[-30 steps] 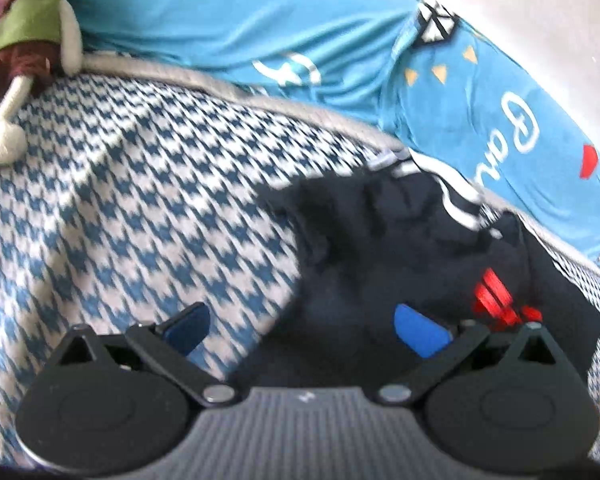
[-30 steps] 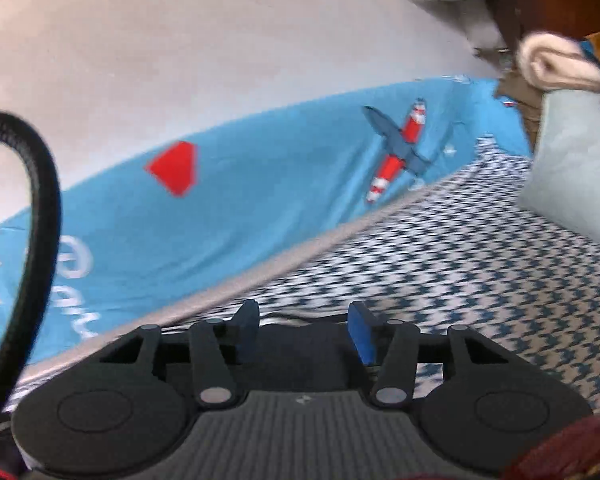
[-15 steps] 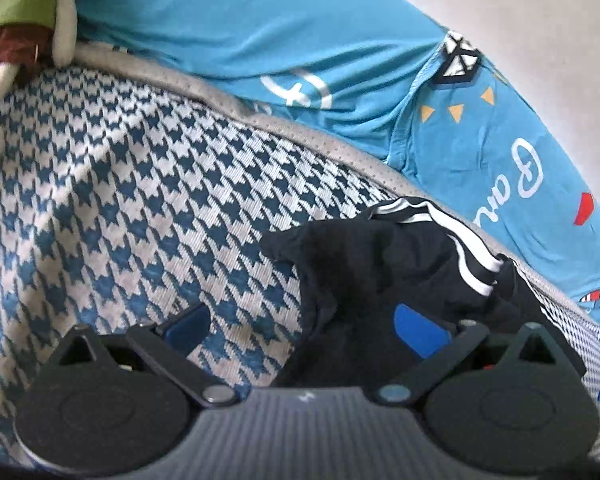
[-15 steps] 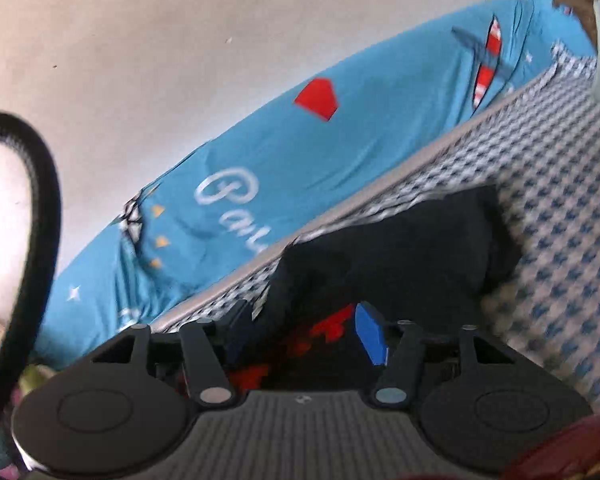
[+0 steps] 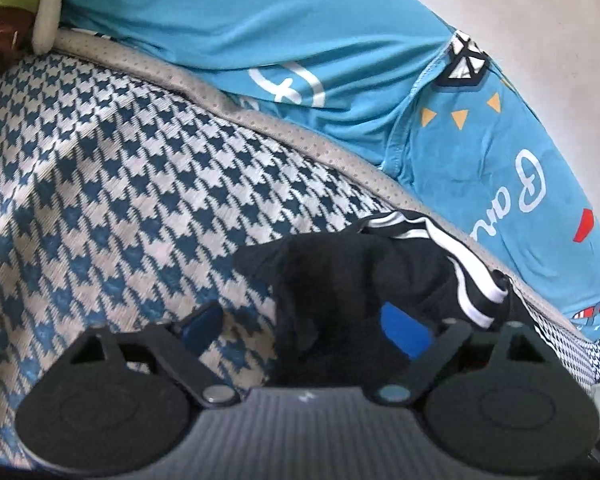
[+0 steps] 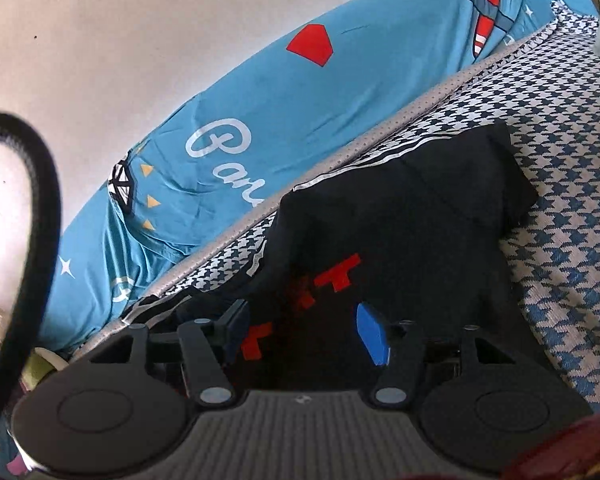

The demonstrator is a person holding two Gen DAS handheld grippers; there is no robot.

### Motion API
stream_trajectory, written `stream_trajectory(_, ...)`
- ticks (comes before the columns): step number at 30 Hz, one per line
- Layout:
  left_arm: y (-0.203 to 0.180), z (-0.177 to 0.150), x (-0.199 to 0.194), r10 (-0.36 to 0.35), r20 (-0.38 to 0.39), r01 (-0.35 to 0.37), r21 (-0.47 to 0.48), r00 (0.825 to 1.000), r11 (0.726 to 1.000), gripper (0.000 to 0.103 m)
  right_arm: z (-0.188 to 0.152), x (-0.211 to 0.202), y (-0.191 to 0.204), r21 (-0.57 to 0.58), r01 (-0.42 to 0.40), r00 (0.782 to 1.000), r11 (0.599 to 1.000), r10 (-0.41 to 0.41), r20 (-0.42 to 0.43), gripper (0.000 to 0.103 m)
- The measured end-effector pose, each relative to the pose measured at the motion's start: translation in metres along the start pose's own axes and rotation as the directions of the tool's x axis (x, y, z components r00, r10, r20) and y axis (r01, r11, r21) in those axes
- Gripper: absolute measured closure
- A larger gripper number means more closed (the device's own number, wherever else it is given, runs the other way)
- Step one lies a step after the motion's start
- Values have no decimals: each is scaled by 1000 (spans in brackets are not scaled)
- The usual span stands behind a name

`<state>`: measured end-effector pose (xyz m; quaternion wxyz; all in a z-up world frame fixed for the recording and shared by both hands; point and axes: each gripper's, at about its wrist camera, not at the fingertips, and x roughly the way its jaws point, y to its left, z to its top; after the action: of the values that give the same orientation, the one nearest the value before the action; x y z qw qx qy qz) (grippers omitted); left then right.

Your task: Fold clothes

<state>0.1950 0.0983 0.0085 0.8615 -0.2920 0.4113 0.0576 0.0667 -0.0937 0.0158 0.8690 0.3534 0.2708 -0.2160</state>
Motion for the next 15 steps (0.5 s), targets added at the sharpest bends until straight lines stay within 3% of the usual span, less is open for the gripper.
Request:
stream_trajectory(2, -3, -1, 0, -12, 0, 12, 10, 1000, 1000, 50, -1, 2, 3, -4, 1, 1000, 1000, -1, -6, 44)
stream_trajectory(4, -5, -3, 2, -16, -5, 16, 18, 1000, 1000, 66, -1, 4, 5, -9, 0, 1000, 1000, 0, -11, 44)
stream_trajectory(7, -11, -10, 4, 11, 12, -12, 56, 1000, 998, 94, -1, 5, 7, -16, 2, 1000, 1000, -3, -16, 44)
stream_trajectory(11, -25, -16, -7, 81, 116, -96, 122, 990, 988, 94, 0, 5, 8, -14, 4, 1000, 1000, -4, -18, 44)
stream_trajectory(15, -32, -20, -26, 195, 237, -235, 158, 952, 959, 94, 1, 6, 9, -19, 3, 1000, 1000, -4, -22, 44)
